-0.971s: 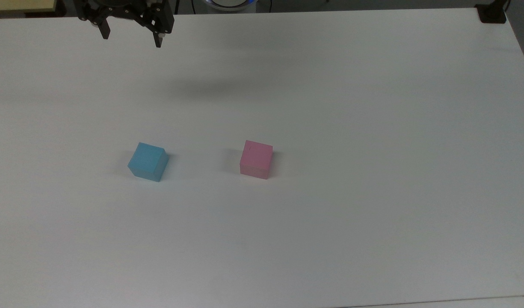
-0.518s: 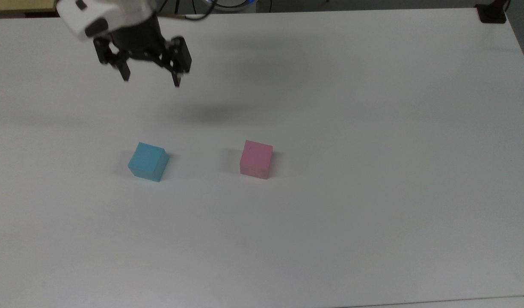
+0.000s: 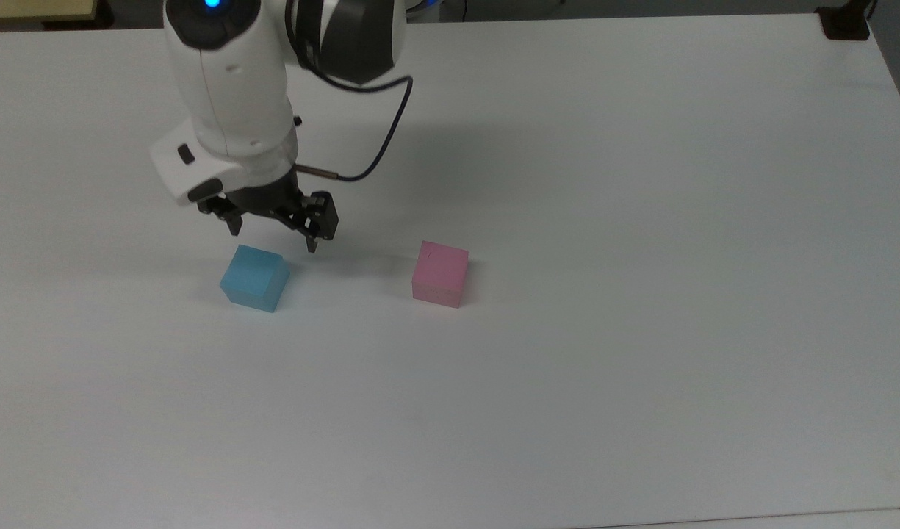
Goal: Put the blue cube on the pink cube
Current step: 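Move the open gripper over the blue cube and lower it, then close the gripper around the blue cube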
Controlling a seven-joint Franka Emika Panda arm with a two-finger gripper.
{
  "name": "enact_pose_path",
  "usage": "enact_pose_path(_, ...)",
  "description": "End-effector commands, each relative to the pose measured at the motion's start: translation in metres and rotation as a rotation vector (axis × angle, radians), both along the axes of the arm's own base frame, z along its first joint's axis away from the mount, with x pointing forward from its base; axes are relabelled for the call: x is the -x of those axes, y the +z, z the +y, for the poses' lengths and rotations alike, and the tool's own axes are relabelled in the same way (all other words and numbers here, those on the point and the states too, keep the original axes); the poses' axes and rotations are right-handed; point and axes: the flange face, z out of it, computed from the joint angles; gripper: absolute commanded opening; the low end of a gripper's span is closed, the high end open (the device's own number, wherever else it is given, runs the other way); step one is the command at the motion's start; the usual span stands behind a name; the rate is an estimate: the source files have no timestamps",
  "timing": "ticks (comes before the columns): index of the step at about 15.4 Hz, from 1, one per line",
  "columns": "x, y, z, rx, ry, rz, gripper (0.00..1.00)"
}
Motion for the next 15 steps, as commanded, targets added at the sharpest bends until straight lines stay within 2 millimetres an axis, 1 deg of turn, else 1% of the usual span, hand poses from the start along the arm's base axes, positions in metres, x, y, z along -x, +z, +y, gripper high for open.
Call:
enact_pose_path(1,-0.006,-0.022,-0.018,0.039,-0.034,-0.006,1.00)
enact_pose_path(2,-0.006,-0.028,-0.025,0.041,-0.043,-0.001,1.00)
enact_pose_path(3,-0.006,-0.032,-0.028,0.043,-0.045,0.004,1.00)
enact_pose_path(5,-0.006,-0.049,-0.032,0.060,-0.044,0.030,1.00)
enact_pose_path(6,-0.007,-0.054,-0.032,0.067,-0.040,0.039,1.00)
enact_pose_path(8,-0.006,-0.057,-0.033,0.067,-0.050,0.042,1.00)
enact_pose_path(9,-0.006,-0.066,-0.034,0.069,-0.061,0.053,1.00)
enact_pose_path(12,-0.016,-0.072,-0.028,0.072,-0.117,-0.027,1.00)
enact_pose_path(13,-0.017,-0.078,-0.027,0.073,-0.135,-0.032,1.00)
enact_pose_path(14,-0.017,-0.083,-0.028,0.074,-0.132,-0.025,0.86)
enact_pose_path(15,-0.017,-0.082,-0.030,0.073,-0.132,-0.026,0.65)
